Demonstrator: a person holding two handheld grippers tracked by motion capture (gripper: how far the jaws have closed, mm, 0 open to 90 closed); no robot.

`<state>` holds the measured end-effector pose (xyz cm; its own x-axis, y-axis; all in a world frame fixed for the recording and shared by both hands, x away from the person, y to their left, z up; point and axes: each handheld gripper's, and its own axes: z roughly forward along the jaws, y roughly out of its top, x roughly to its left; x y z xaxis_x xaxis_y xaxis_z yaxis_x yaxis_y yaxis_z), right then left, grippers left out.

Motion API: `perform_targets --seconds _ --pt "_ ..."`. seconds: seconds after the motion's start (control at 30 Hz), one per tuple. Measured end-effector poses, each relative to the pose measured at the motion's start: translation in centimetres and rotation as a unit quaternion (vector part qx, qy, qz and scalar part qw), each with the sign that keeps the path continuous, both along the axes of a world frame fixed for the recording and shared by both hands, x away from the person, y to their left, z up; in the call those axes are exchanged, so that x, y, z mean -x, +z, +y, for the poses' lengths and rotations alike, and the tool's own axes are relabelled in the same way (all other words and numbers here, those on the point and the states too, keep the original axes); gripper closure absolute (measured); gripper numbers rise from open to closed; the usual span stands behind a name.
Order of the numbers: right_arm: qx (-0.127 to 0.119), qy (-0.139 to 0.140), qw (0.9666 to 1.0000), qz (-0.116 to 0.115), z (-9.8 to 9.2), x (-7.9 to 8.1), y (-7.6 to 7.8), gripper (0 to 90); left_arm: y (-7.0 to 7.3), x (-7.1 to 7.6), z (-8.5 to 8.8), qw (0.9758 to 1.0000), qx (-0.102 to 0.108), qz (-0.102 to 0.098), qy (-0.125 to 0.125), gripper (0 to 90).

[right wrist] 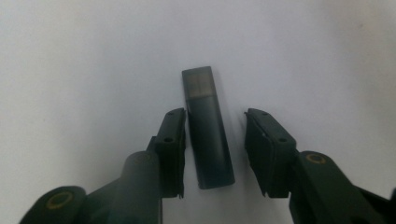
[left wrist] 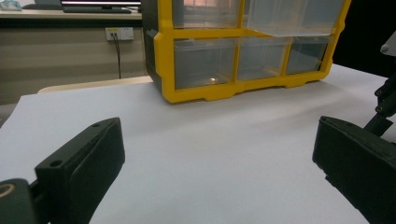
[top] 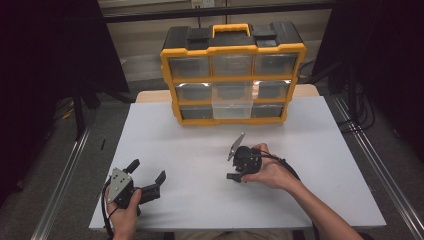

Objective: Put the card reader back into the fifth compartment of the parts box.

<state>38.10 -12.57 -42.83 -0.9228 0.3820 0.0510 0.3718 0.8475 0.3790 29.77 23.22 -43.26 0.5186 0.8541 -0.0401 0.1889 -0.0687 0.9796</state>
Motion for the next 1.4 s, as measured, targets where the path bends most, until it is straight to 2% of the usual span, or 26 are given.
perform_targets --seconds 0.07,0.1,0.17,0.57,0.73,0.83,0.93,0.97,1.07,1.4 --pt "-0.012 -0.004 0.9999 0.004 -0.4 0.0 -0.1 63.8 -0.1 -0.1 0.0 1.0000 0.001 0.003 0.001 2.5" --pt "-0.015 -0.008 0.9998 0.005 -0.4 0.0 0.0 70.3 -0.1 -0.1 0.0 1.0000 -0.002 0.002 0.000 2.4" --pt "-0.016 -0.008 0.9998 0.008 -0.4 -0.1 0.0 73.7 0.0 0.0 0.0 1.0000 0.001 0.002 -0.001 2.4" --pt "-0.035 -0.019 0.9990 0.018 -0.9 -0.4 -0.1 74.1 -0.1 -0.1 0.0 1.0000 -0.001 0.001 -0.001 2.4" --pt "-0.054 -0.027 0.9980 0.021 -1.3 -0.4 -0.2 74.0 0.0 -0.1 0.0 1.0000 0.000 0.002 -0.002 2.5" --pt "-0.074 -0.035 0.9965 0.016 -1.7 -0.4 0.0 74.0 -0.1 -0.1 0.0 1.0000 0.007 0.003 0.000 2.5" --pt "-0.085 -0.040 0.9955 0.012 -1.9 -0.3 0.2 74.1 -0.1 0.0 0.0 1.0000 0.004 0.003 -0.001 2.4" --pt "-0.097 -0.039 0.9946 0.004 -2.1 -0.3 0.6 74.1 0.0 -0.1 0.1 1.0000 0.001 0.001 -0.003 2.5" --pt "-0.112 -0.043 0.9928 -0.004 -2.3 -0.2 1.0 74.1 0.0 -0.1 0.1 1.0000 0.002 0.001 -0.002 2.5" --pt "-0.145 -0.047 0.9882 -0.020 -3.0 -0.1 2.0 74.1 0.0 -0.1 0.1 1.0000 0.002 0.000 -0.001 2.5"
